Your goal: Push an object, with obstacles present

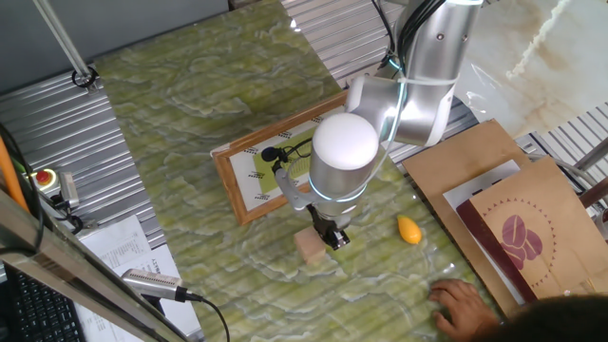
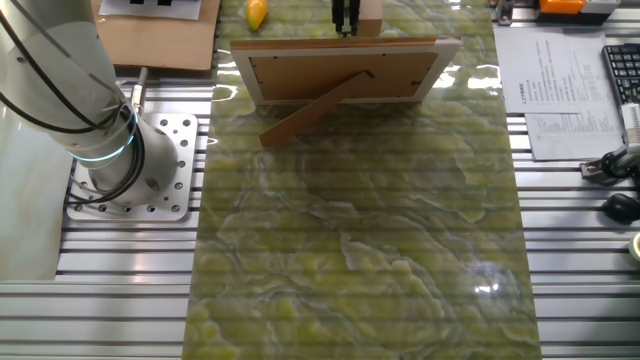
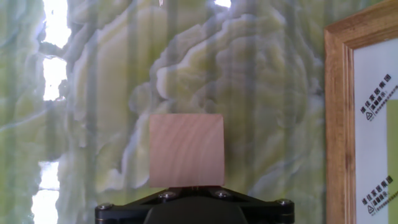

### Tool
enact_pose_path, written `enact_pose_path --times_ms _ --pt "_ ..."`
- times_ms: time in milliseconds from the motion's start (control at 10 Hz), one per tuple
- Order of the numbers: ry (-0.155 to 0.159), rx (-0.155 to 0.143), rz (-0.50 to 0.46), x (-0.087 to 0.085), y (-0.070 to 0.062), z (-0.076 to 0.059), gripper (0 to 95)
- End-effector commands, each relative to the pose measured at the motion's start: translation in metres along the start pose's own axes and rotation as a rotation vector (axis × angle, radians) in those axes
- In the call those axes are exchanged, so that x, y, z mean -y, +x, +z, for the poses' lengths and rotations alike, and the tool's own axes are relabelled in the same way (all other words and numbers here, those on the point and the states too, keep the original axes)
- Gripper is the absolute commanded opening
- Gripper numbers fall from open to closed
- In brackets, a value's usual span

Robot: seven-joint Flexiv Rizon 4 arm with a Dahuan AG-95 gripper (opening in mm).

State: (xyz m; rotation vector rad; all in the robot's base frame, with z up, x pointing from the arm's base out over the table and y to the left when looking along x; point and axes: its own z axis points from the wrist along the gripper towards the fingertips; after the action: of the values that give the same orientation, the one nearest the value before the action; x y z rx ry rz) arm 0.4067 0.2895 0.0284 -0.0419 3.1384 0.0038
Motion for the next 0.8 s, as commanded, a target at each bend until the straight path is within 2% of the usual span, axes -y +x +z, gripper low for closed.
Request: enact_pose_path --times_ms 100,800 --pt "0.002 0.003 0.003 0.0008 -0.0021 -0.0011 0.0" --pt "0.002 0.011 0.001 0.0026 -0.0077 -0.002 0.0"
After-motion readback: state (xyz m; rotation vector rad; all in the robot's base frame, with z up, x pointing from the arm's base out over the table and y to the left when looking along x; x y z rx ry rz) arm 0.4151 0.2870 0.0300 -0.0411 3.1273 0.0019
